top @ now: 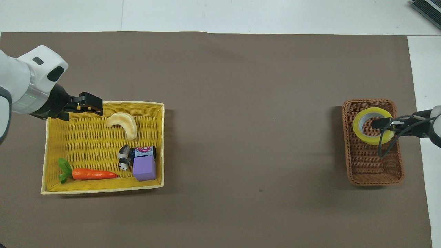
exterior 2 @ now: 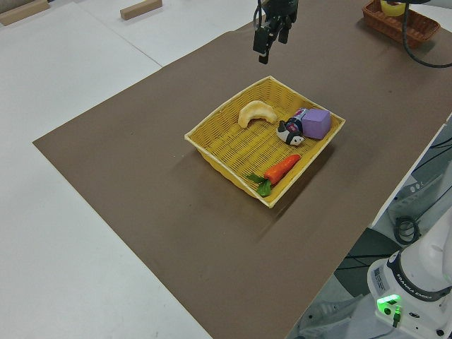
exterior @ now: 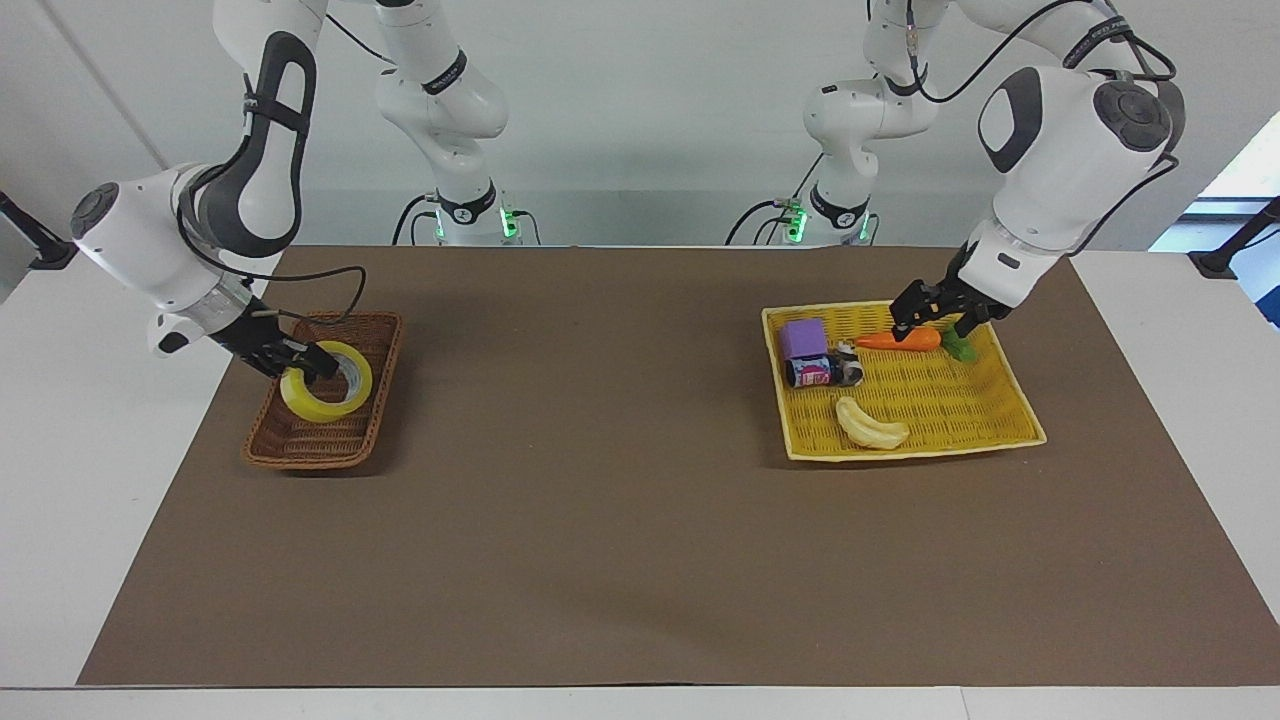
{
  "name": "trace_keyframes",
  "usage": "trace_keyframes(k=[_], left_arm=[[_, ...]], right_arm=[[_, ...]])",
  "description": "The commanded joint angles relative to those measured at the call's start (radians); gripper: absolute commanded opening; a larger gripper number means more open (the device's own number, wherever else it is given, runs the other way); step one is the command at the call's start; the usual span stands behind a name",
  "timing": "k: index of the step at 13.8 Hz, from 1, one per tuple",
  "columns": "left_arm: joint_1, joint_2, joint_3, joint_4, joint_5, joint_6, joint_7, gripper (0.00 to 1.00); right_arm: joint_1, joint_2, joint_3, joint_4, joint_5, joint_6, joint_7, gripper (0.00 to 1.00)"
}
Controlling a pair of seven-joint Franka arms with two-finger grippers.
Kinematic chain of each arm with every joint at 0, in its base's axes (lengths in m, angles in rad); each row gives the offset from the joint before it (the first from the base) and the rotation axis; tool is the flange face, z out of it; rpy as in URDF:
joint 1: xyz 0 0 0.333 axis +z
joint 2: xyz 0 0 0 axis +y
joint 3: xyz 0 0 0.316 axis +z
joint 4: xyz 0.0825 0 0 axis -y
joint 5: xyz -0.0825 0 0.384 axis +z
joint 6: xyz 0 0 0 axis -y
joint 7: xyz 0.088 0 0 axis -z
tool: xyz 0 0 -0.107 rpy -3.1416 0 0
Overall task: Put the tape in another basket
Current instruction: 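Lower the tape into the brown basket while the left gripper withdraws, then open the right gripper and release the tape in the brown basket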
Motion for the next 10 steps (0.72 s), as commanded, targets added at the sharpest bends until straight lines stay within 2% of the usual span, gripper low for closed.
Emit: trace_keyframes(k=[1,8,9,10], left_arm=[[0.013,-0.023,0.027,0.024,0.036,-0.065,0.098,1.00],[0.013,-0.023,0.043,0.148,0.098,-0.194,0.101,1.00],[0.011,-0.025,0.043,0.148,0.098,-0.194,0.101,1.00],[0.011,-0.023,0.043,0.150,0.098,-0.194,0.101,1.00]], right_arm=[[-0.037,-0.010,0.012,-0.035,-0.013,-0.004,-0.069,0.00],[-0.063,-0.004,0.012,-0.099,-0.013,0.017,-0.114,0.00],[-0.069,0.001,0.012,-0.104,-0.013,0.025,-0.135,0.07],[-0.073,0.008,0.012,-0.104,-0.013,0.026,-0.144,0.30]])
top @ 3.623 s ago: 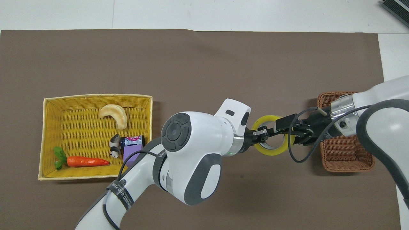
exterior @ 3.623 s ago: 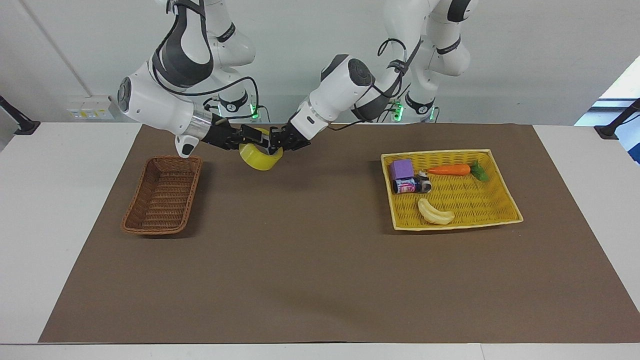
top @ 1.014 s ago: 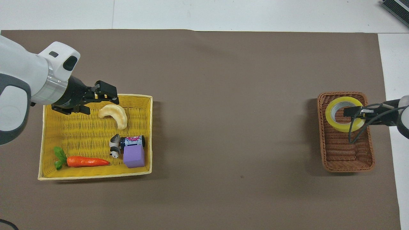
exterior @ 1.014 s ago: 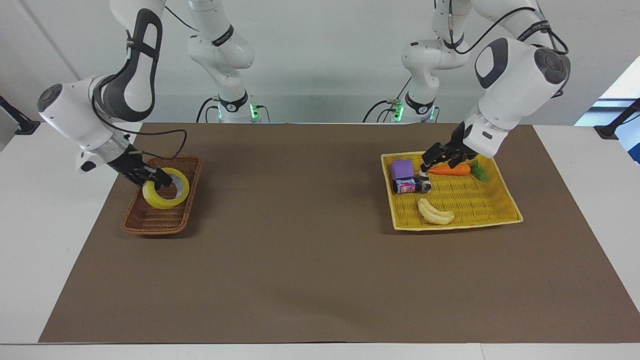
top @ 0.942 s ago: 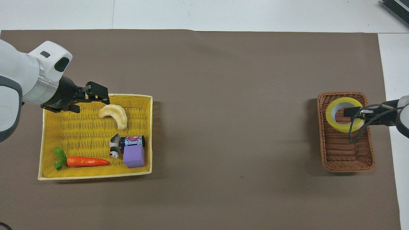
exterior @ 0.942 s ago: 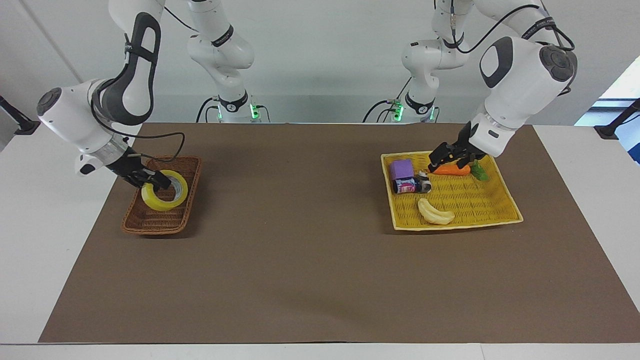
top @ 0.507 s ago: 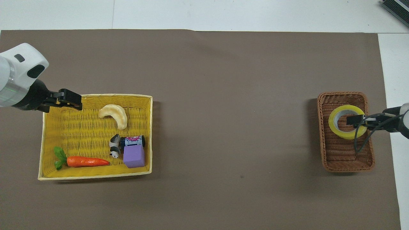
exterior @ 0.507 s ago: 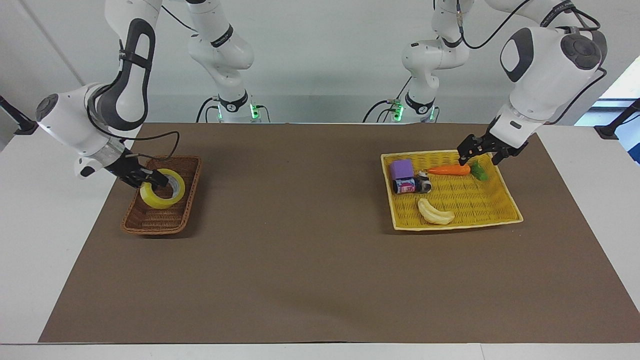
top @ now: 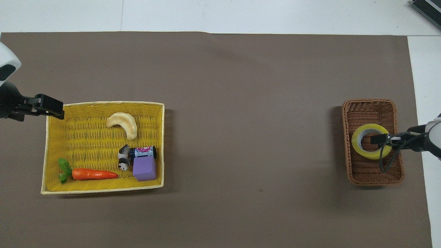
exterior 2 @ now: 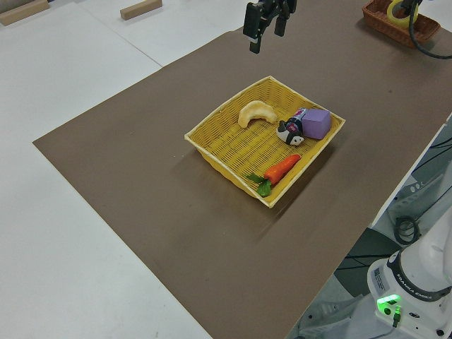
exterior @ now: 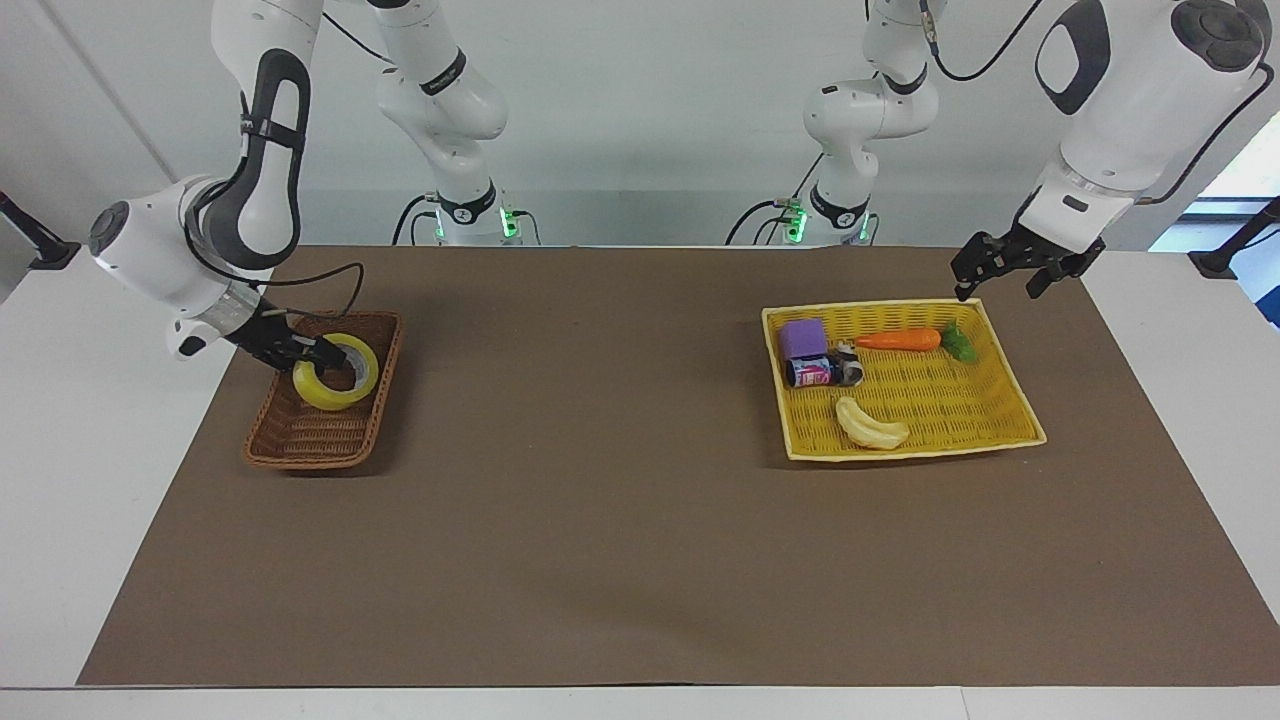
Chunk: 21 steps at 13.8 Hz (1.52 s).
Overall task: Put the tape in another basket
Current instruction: 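Open the right gripper and release the tape in the brown basket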
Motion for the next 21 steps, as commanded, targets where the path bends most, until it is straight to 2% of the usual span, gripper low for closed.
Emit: trace_keyframes(k=[1,2,3,5,9,13,15,18,21], left_arm=[[0.003,0.002,-0.001,0.018,0.019,-0.029,0.012,1.00],[0.003,0.001,0.002,0.018,0.019,-0.036,0.014,1.00],[0.004,0.001,0.003,0.020,0.019,-0.051,0.014,1.00],[0.021,0.002,0.003,0.043,0.017,-0.060,0.014,1.00],[-0.095,0.008,0.127,0.077,0.007,-0.097,0.015,1.00],[-0.086,-0.001,0.126,0.084,0.011,-0.091,0.012,1.00],[-0.083,-0.008,0.126,0.078,0.011,-0.092,0.008,1.00],[-0.080,-0.016,0.132,0.081,-0.001,-0.085,0.005,1.00],[-0.065,-0.016,0.123,0.087,-0.004,-0.103,0.012,1.00]], right_arm=[[-0.026,0.005,0.012,-0.013,-0.013,0.019,-0.042,0.53],[-0.026,0.006,0.012,-0.013,-0.013,0.019,-0.040,0.91],[-0.025,0.008,0.012,-0.013,-0.013,0.020,-0.034,1.00],[-0.022,0.023,0.012,0.018,-0.013,0.017,-0.028,1.00],[-0.005,0.022,0.012,0.138,-0.029,-0.004,0.004,1.00],[0.032,0.005,0.023,0.246,-0.111,-0.055,0.057,1.00],[0.090,-0.027,0.023,0.286,-0.205,-0.113,0.175,1.00],[0.199,-0.116,0.023,0.290,-0.321,-0.213,0.379,1.00],[0.261,-0.182,0.029,0.312,-0.357,-0.312,0.481,1.00]])
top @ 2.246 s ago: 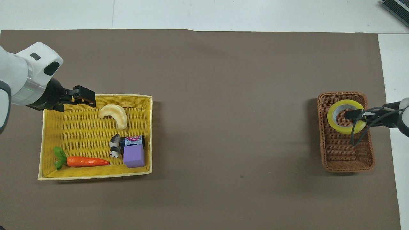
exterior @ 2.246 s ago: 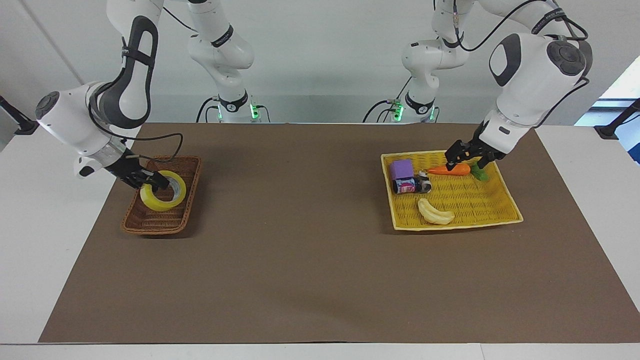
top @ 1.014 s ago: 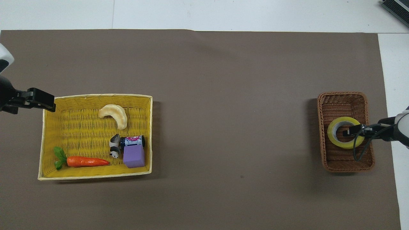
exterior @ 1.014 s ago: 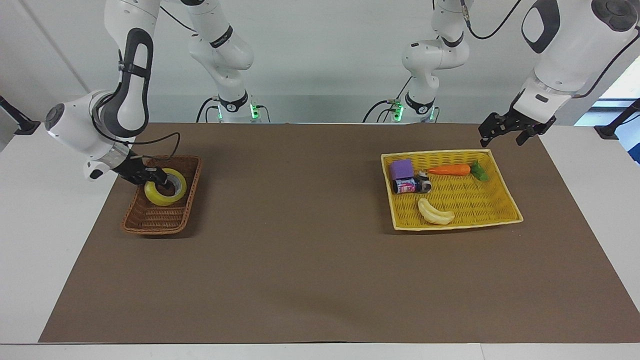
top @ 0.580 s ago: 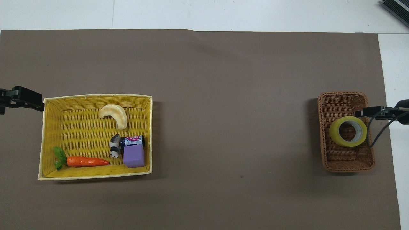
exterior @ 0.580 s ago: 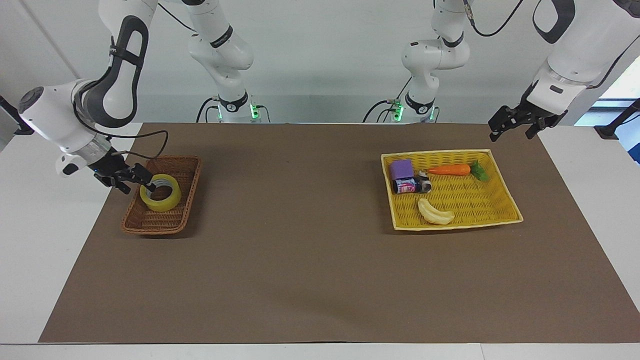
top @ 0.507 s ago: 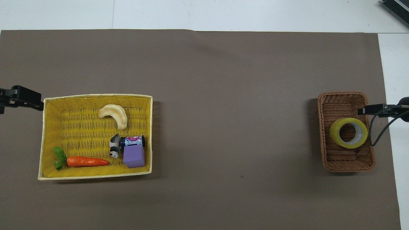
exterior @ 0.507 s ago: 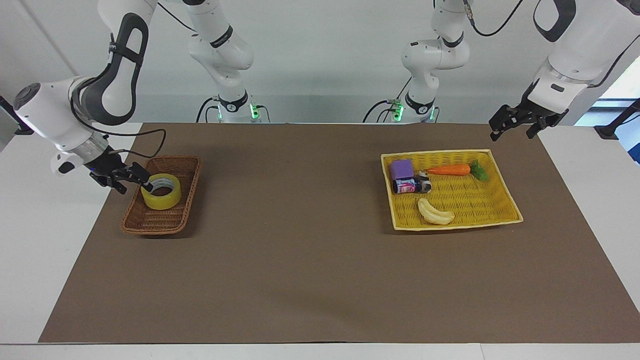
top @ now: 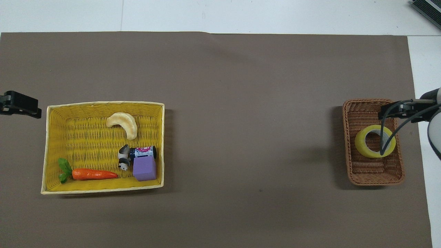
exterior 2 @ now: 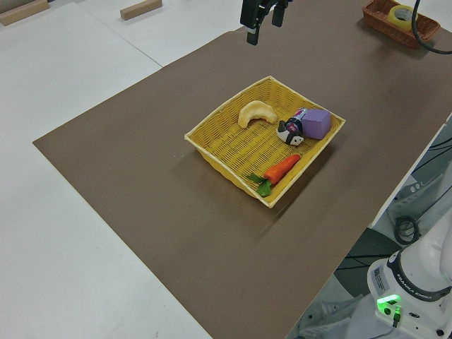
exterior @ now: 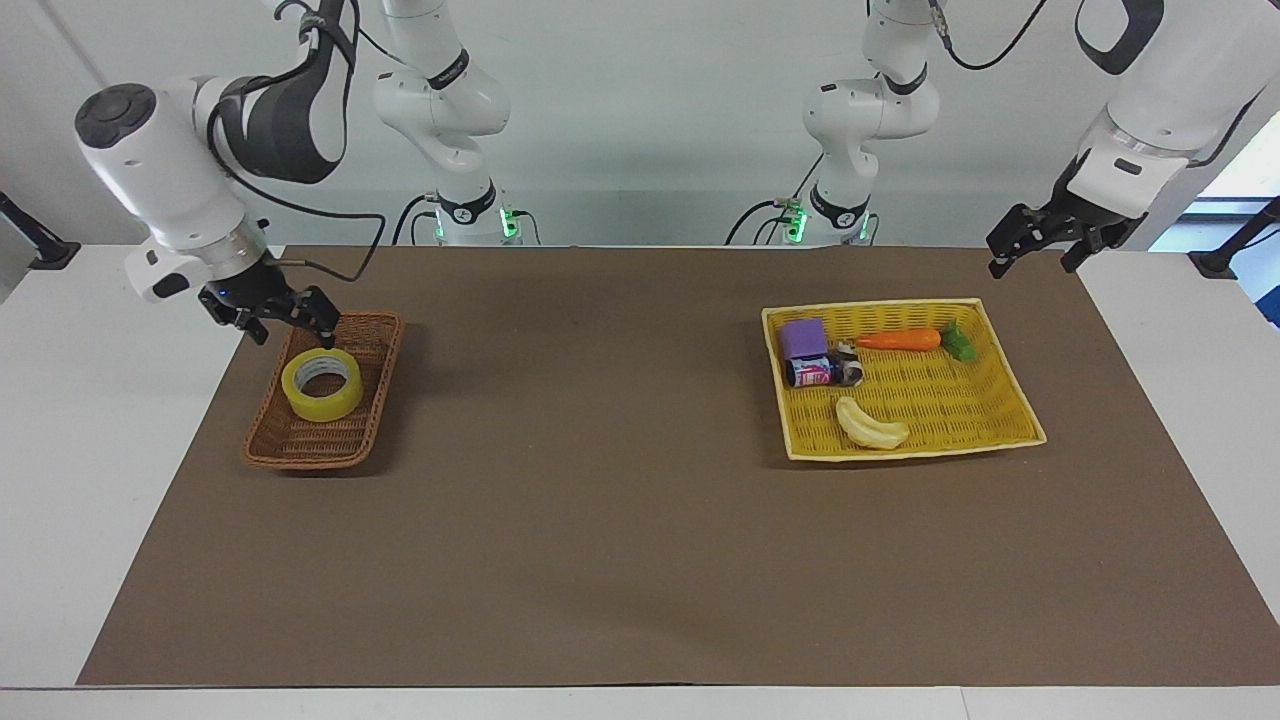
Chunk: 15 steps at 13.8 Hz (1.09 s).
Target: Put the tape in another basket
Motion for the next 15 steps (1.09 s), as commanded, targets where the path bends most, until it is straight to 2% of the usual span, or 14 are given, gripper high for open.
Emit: trace_keyframes(k=[1,5,7,9,10,13,15], left_arm=[[-0.002,-0.006,-0.005,0.012,-0.005,-0.052,0.007,1.00],[0.000,-0.018,-0.005,0.023,-0.026,-0.064,0.010,1.00],[0.000,-0.030,0.003,0.020,-0.040,-0.058,0.005,1.00],[-0.005,-0.032,0.001,0.020,-0.040,-0.058,0.004,1.00],[0.001,-0.032,0.000,0.020,-0.040,-0.058,0.001,1.00],[0.003,-0.032,0.003,0.018,-0.040,-0.058,0.001,1.00],[0.002,-0.032,0.003,0.018,-0.040,-0.058,0.001,1.00]], right_arm=[[0.011,-0.051,0.006,0.055,-0.016,-0.119,0.063,1.00],[0.022,-0.040,0.016,0.271,-0.002,-0.337,0.089,1.00],[0.020,-0.043,0.016,0.328,0.008,-0.419,0.091,1.00],[0.025,-0.113,0.026,0.202,0.010,-0.386,0.094,1.00],[0.020,-0.132,0.026,0.171,0.010,-0.346,0.082,1.00],[0.022,-0.127,0.027,0.179,-0.014,-0.341,0.069,1.00],[0.028,-0.117,0.032,0.243,-0.066,-0.376,0.057,1.00]])
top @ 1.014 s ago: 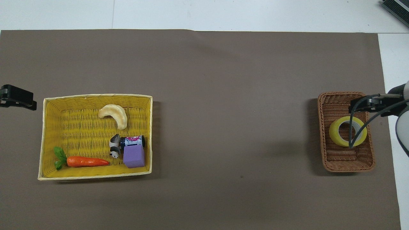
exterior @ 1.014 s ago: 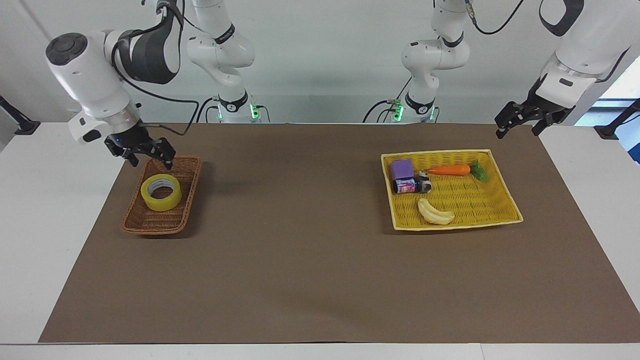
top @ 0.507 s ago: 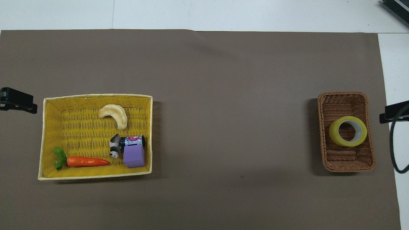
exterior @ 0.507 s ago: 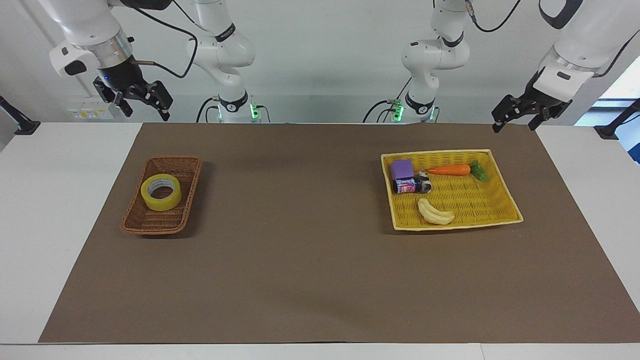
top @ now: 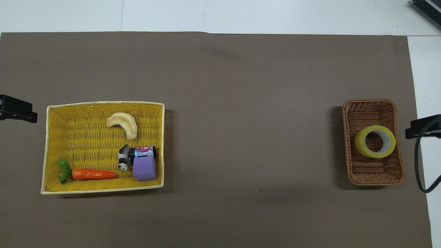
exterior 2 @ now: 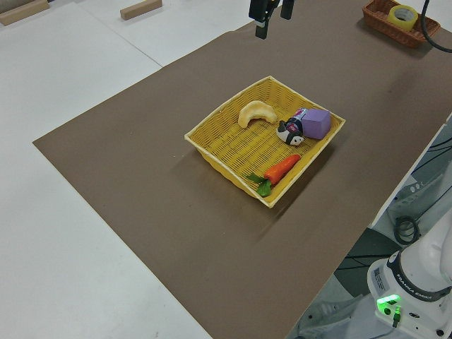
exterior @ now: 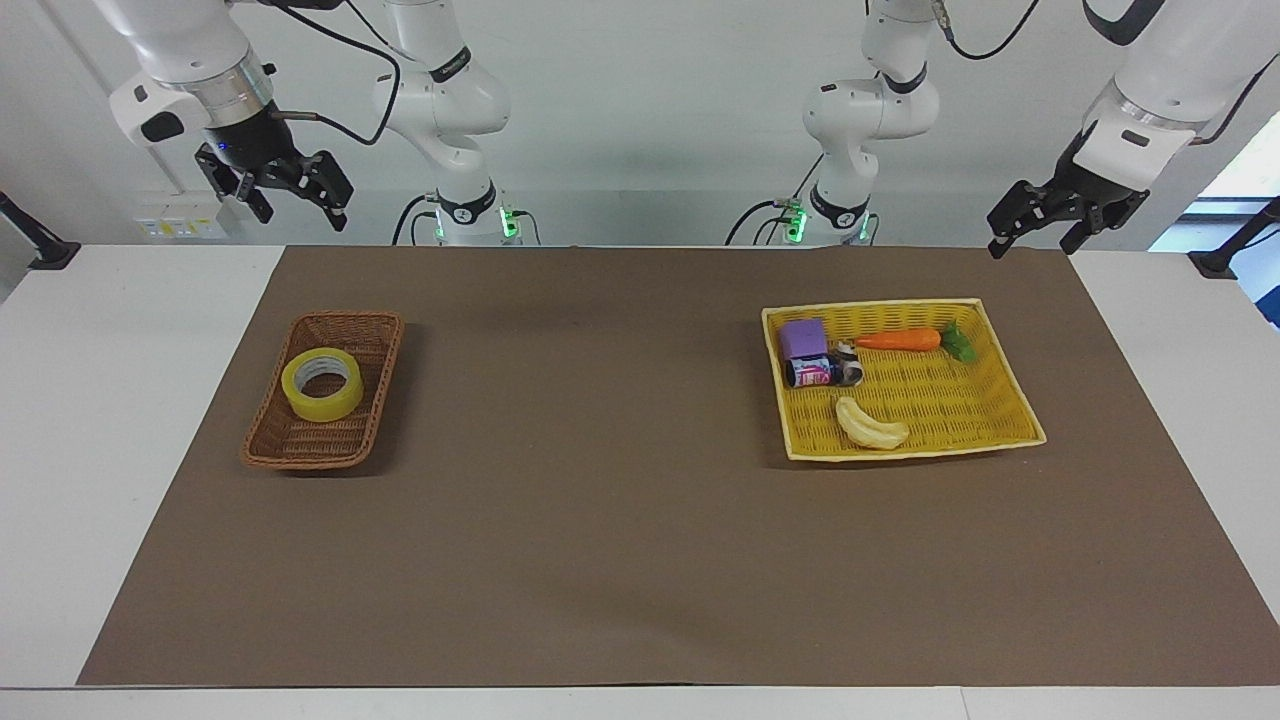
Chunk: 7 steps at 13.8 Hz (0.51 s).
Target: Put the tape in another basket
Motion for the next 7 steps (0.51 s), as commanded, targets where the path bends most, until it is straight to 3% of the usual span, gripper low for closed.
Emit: trace_keyframes(k=[1,4,7], left_arm=[[0.002,-0.007,0.004,0.004,-0.013,-0.018,0.001,1.00],[0.003,-0.007,0.004,0.004,-0.013,-0.018,0.001,1.00],[0.003,-0.007,0.004,0.004,-0.005,-0.016,0.001,1.00]], right_arm=[[0.015,-0.009,0.011,0.049,-0.076,-0.047,-0.031,1.00],[0.013,-0.005,0.011,0.050,-0.024,-0.021,-0.025,1.00],[0.003,-0.011,0.002,0.057,-0.002,-0.069,-0.039,1.00]])
